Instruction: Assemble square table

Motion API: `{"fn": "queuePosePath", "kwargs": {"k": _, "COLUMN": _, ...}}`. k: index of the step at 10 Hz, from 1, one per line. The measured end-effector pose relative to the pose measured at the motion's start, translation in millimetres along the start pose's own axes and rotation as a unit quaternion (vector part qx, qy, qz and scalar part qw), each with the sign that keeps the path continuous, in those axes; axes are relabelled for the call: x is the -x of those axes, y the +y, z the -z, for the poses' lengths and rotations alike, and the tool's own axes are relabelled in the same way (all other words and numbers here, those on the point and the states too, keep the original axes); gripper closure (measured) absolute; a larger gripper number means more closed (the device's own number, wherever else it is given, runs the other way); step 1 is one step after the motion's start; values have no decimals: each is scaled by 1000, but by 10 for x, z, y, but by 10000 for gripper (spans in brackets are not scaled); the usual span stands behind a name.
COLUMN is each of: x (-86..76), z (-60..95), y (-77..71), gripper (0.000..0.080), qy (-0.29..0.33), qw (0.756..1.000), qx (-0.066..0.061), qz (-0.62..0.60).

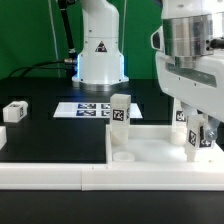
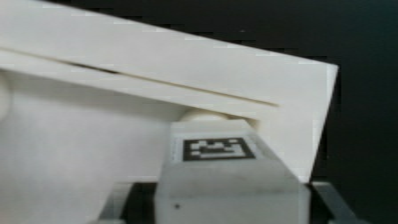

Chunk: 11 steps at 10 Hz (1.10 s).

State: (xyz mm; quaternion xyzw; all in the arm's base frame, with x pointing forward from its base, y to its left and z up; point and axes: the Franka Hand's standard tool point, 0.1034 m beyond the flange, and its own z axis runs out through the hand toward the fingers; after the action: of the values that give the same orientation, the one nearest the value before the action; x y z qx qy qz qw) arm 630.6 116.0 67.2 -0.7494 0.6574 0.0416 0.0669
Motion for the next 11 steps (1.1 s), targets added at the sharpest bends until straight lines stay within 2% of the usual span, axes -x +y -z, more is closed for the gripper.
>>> {"fn": "queuePosePath", "kwargs": {"k": 4, "x": 2, "z": 4, "y": -6, "gripper": 509, "qy": 0, "qw": 991, "qx": -1, "qz": -136}}
{"fn": "queuePosePath", "kwargs": {"k": 7, "x": -86, "z": 29, "y": 0, "gripper": 509, "qy": 4, "qw": 963, "qx": -3, "qz": -268}}
{"fn": "queuePosePath", "kwargs": {"k": 11, "x": -130, "z": 44, "y": 8, "gripper": 507, "qy": 11, "qw": 955, "qx": -5, "qz": -296}}
